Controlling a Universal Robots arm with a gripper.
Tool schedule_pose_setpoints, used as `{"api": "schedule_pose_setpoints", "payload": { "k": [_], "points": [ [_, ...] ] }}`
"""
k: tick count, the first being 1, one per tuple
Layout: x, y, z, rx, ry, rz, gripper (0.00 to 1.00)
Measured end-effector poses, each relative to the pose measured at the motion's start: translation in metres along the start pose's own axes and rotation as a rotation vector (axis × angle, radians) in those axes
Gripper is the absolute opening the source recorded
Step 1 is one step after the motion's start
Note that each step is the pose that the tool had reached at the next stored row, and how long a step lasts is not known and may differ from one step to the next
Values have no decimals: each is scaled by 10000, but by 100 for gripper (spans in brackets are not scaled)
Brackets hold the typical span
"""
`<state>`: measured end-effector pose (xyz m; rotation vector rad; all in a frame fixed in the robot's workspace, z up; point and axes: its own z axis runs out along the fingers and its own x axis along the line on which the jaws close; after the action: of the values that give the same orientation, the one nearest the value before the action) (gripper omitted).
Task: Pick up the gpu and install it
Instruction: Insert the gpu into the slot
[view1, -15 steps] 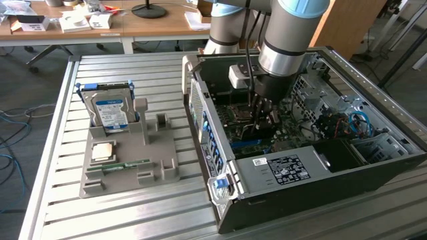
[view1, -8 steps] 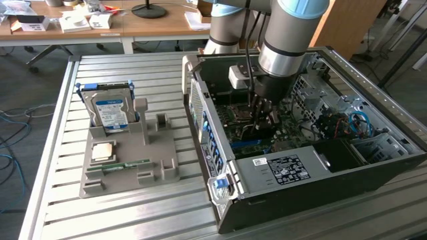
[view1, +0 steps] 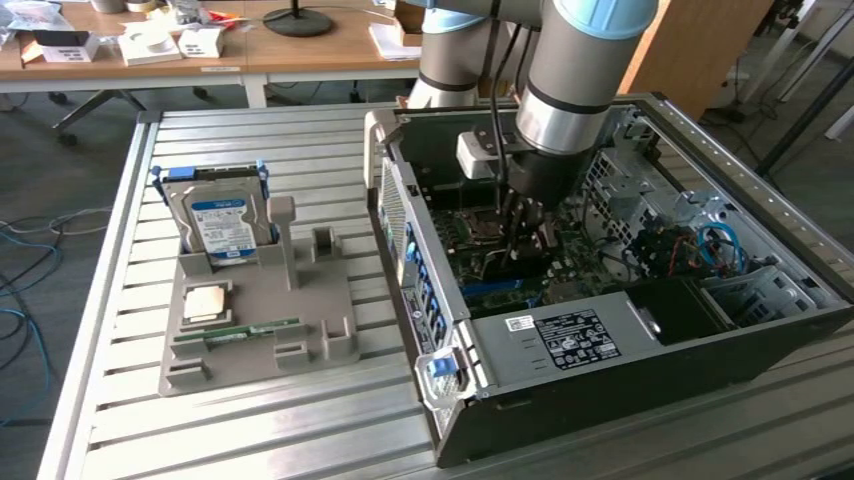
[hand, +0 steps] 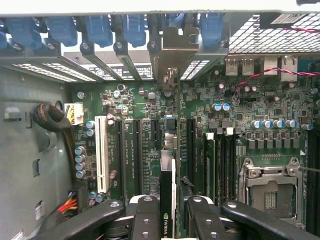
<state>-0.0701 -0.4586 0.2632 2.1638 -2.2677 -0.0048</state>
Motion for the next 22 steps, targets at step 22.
{"api": "schedule_pose_setpoints", "payload": {
  "k": [22],
  "points": [
    [2, 15, 14, -4, -77, -1, 26]
  ]
}}
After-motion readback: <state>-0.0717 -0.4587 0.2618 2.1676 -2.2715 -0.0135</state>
